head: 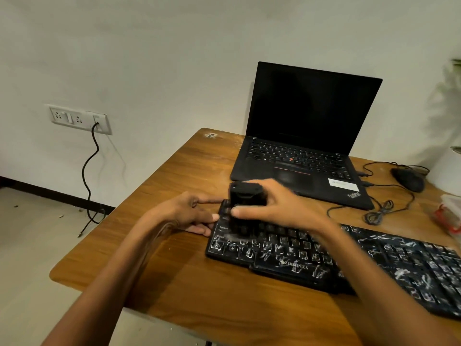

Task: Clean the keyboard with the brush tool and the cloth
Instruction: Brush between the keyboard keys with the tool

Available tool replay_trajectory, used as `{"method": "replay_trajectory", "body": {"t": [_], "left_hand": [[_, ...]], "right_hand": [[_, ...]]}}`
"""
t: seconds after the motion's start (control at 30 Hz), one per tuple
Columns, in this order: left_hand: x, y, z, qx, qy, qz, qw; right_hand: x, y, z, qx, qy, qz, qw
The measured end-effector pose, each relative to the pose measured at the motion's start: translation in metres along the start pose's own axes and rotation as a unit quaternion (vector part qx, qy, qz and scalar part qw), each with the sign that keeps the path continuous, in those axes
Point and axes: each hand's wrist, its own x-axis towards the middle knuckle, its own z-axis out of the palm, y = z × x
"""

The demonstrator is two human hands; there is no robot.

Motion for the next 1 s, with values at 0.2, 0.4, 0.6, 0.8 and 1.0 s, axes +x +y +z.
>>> {"method": "replay_trajectory", "body": {"t": [0.2,0.4,0.6,0.8,1.0], "left_hand": [[0.002,0.0,-0.003,0.012,-0.002,-0.006,1.0],[-0.001,0.002,0.001,0.028,0.011,-0.004,1.0],[-0.018,-0.015,0.011,0.064,0.064,0.039,0.995],[-0.027,-0.022,0.013,0.043,0.053,0.038,0.997],[-0.024,-0.022,0.01,0.044,0.04,0.029,0.998]], "right_hand": [[0.007,-0.011,-0.002,-0.001,0.009,-0.051,0.999],[-0.01,0.003,-0.008,-0.007,0.003,0.004,1.0],[-0.031,0.014,-0.028,0.081,0.112,-0.006,0.99],[-0.013,0.02,0.007,0.096,0.139,0.01,0.986],[0.006,0.008,0.011,0.064,0.112,-0.008,0.992]]}}
